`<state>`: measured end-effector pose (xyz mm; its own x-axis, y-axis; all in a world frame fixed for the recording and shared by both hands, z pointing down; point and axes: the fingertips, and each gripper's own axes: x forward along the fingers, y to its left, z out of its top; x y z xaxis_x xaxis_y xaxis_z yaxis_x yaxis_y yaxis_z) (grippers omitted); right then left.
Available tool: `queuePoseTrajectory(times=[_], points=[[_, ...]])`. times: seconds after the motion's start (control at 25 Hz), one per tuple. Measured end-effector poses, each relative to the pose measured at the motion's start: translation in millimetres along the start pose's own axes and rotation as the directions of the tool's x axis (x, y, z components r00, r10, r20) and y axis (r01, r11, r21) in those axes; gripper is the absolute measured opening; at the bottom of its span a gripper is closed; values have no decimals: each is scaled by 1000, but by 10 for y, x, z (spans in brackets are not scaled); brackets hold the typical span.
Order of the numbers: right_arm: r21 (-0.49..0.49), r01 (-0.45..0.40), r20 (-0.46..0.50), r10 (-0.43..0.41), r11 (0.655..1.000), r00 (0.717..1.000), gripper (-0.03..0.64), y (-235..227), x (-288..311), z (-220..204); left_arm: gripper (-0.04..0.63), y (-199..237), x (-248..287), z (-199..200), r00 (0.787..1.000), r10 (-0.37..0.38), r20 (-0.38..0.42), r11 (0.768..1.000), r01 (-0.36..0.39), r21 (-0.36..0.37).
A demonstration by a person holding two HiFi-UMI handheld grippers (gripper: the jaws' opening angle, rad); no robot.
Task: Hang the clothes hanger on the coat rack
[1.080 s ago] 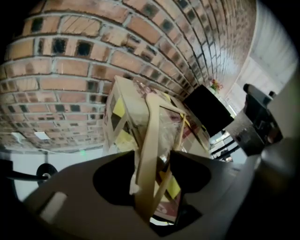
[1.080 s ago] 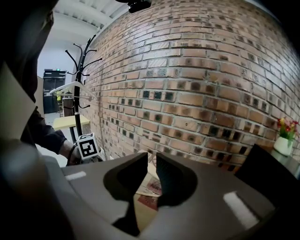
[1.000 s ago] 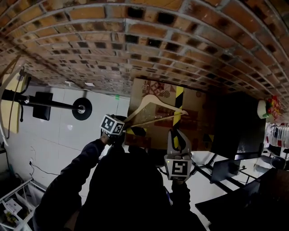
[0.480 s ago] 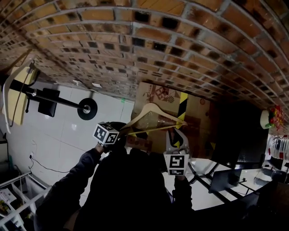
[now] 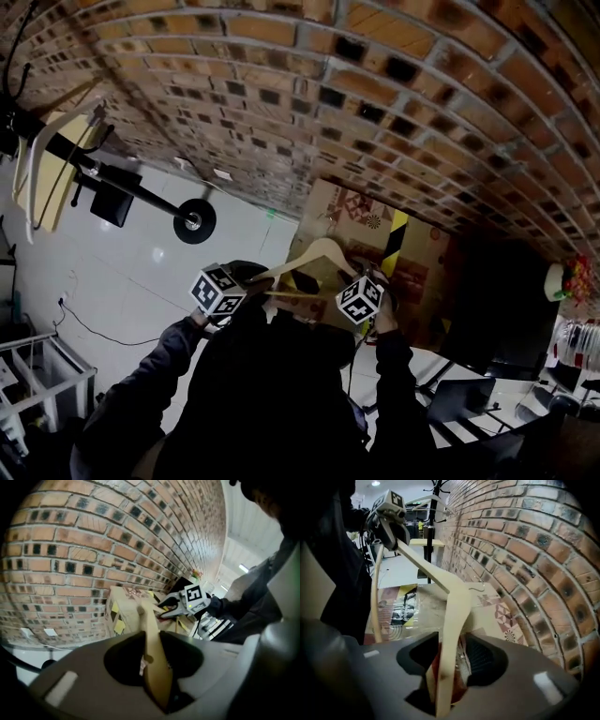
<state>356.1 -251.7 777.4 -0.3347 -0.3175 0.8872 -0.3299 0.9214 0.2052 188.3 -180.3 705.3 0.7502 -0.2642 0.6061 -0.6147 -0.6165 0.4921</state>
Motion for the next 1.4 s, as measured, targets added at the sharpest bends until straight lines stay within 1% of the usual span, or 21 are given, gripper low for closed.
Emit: queuePoseTrajectory(times=[0.12, 0.2, 0.28, 0.4, 0.48, 0.6, 0.68, 0.76, 0.84, 0.96, 1.04, 1.12, 1.16, 1.24, 1.32, 1.4], points=[[-23, -22, -23, 22, 999, 999, 181, 18, 150, -47, 107, -52, -87, 11, 1000, 12, 21, 999, -12, 31], [-14, -37, -10, 37, 999, 999, 128, 58, 194, -12, 107, -66, -152, 21, 999, 26, 39, 999, -27, 33], [-5, -29, 21, 29, 1000, 999, 57, 81, 181, 76, 107, -79, -229, 25, 997, 45, 60, 998, -46, 31], [4, -27, 70, 26, 1000, 997, 51, 86, 36, 261, 107, -97, -371, -16, 993, 65, 97, 997, -69, 35], [-8, -22, 110, 23, 1000, 994, 49, 61, -110, 463, 107, -70, -505, -70, 987, 80, 136, 997, -82, 8], [-76, 12, 169, 1, 997, 986, 49, -6, -269, 932, 109, 18, -821, -112, 971, 138, 195, 990, -134, -34], [-138, 42, 201, -14, 989, 979, 48, -27, -325, 1268, 109, 62, -1056, -131, 956, 184, 227, 983, -178, -46], [-205, 58, 233, -9, 977, 972, 48, -21, -346, 1624, 110, 108, -1313, -148, 934, 241, 265, 971, -232, -66], [-268, 66, 265, 8, 961, 964, 47, 21, -362, 1994, 110, 155, -1591, -175, 901, 307, 308, 952, -295, -87], [-349, 97, 313, 19, 932, 950, 46, 136, -449, 2529, 114, 180, -2007, -255, 838, 406, 365, 912, -398, -102], [-403, 136, 353, 17, 905, 935, 46, 217, -536, 2901, 117, 194, -2275, -307, 785, 477, 395, 873, -475, -109], [-454, 181, 394, 15, 873, 919, 46, 302, -631, 3269, 118, 222, -2537, -364, 731, 537, 421, 833, -537, -130], [-475, 203, 413, 13, 856, 910, 46, 342, -678, 3448, 120, 239, -2671, -388, 705, 559, 437, 818, -557, -147], [-504, 240, 448, 14, 830, 894, 44, 406, -773, 3796, 129, 272, -2963, -404, 649, 586, 486, 794, -579, -184], [-516, 265, 476, 15, 814, 879, 44, 473, -884, 4118, 143, 273, -3282, -410, 594, 595, 541, 781, -586, -216], [-525, 295, 500, 9, 798, 866, 44, 541, -1008, 4417, 143, 252, -3609, -420, 548, 595, 587, 775, -584, -241]])
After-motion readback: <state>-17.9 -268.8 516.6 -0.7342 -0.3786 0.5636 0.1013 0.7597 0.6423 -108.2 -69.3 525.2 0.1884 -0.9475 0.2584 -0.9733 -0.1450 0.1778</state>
